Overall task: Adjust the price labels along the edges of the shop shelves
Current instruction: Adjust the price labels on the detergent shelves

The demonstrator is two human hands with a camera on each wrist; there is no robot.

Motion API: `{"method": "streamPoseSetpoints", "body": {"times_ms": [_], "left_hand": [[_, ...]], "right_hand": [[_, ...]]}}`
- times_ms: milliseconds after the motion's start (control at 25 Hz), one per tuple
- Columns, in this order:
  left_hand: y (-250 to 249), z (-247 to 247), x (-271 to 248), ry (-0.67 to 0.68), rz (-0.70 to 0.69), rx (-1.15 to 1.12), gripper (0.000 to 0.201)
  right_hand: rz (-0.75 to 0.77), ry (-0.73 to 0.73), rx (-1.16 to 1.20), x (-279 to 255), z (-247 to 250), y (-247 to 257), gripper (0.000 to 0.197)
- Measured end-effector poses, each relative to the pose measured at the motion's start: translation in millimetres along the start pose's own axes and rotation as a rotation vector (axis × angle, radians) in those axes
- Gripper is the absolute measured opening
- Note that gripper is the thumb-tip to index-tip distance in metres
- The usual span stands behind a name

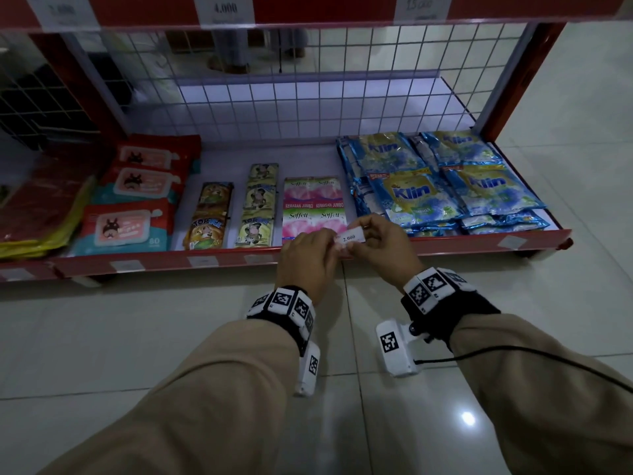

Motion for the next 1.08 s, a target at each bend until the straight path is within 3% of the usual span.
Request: {"method": "streamPoseSetpoints", "body": {"times_ms": [240, 520, 760, 1080], "left_hand": [[1, 6, 2, 0.025, -0.043, 0.113, 0.02], [19, 22, -11, 0.087, -0.044, 0.305, 0.024], [26, 27, -15, 0.043, 0.046, 0.161, 0.03], [27, 16, -20, 0.092, -0.032, 0.306, 0.025]], "right_hand": [[0.235, -0.089, -0.466, -3, 9, 7, 0.013], [0.339, -0.22, -0.496, -1, -2, 11, 0.011], [0.413, -0.172, -0.637, -4, -21, 9, 0.011], [0.493, -0.178, -0.679, -5, -30, 5, 0.011]]}}
Point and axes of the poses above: each hand's wrist, its own x-axis towards the middle knuckle, its own z-axis out of the back of the hand, y = z × x, the point moved 6 cm from there along x, towards the middle knuckle, and after that the axes turned 5 degrees about -z, right-handed, at the moved point
